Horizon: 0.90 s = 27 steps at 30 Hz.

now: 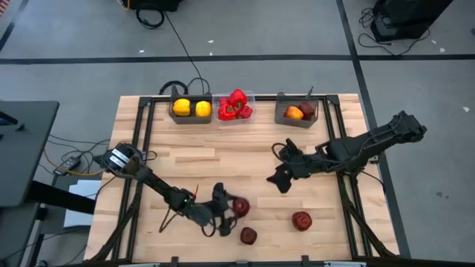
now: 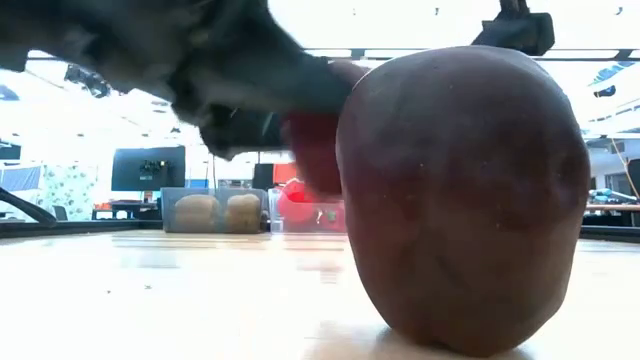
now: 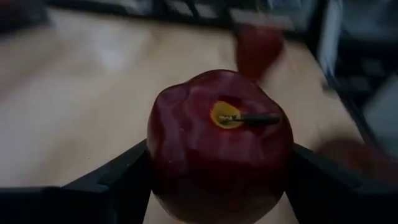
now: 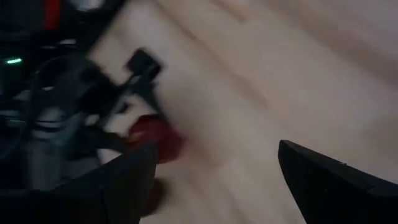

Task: Sort produce into baskets
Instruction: Put the left red apple into the right black bin

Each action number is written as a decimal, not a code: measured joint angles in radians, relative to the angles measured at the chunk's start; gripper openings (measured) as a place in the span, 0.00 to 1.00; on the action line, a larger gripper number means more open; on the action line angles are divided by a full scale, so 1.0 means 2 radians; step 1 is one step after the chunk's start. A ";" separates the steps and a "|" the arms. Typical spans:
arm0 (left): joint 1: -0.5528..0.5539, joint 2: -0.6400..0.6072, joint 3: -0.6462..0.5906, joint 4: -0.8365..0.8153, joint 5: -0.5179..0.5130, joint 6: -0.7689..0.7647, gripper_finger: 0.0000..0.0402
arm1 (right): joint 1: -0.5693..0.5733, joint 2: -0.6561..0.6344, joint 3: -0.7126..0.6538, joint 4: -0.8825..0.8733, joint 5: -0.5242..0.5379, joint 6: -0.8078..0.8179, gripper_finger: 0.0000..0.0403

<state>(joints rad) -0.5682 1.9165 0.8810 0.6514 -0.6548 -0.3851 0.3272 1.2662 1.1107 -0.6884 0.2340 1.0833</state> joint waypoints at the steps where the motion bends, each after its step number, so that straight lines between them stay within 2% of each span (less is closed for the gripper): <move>1: 0.005 -0.003 0.000 0.017 -0.014 0.005 0.76 | 0.006 0.004 0.000 0.017 0.000 0.012 0.86; 5: 0.027 -0.024 0.001 0.071 -0.033 0.053 0.77 | 0.016 0.023 0.000 0.080 -0.025 0.053 0.86; 8: 0.042 -0.043 0.001 0.081 -0.034 0.080 0.77 | 0.016 0.037 0.000 0.117 -0.042 0.054 0.86; 12: 0.056 -0.062 0.005 0.087 -0.034 0.116 0.77 | 0.015 0.053 0.000 0.174 -0.063 0.005 0.87; 16: 0.064 -0.064 0.018 0.092 -0.019 0.110 0.78 | 0.018 0.061 -0.001 0.200 -0.077 -0.116 0.88; 19: 0.066 -0.064 0.026 0.099 0.002 0.072 0.78 | 0.029 0.055 -0.001 0.201 -0.052 -0.168 0.88; 23: 0.070 -0.064 0.027 0.105 -0.003 0.042 0.78 | 0.033 0.048 0.000 0.179 0.014 -0.177 0.88; 27: 0.069 -0.064 0.028 0.109 0.002 0.022 0.78 | 0.034 0.050 0.000 0.186 0.019 -0.204 0.88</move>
<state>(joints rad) -0.4301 1.7885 0.9371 0.8694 -0.6501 -0.3415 0.3950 1.3668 1.1103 -0.3156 0.2717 0.6743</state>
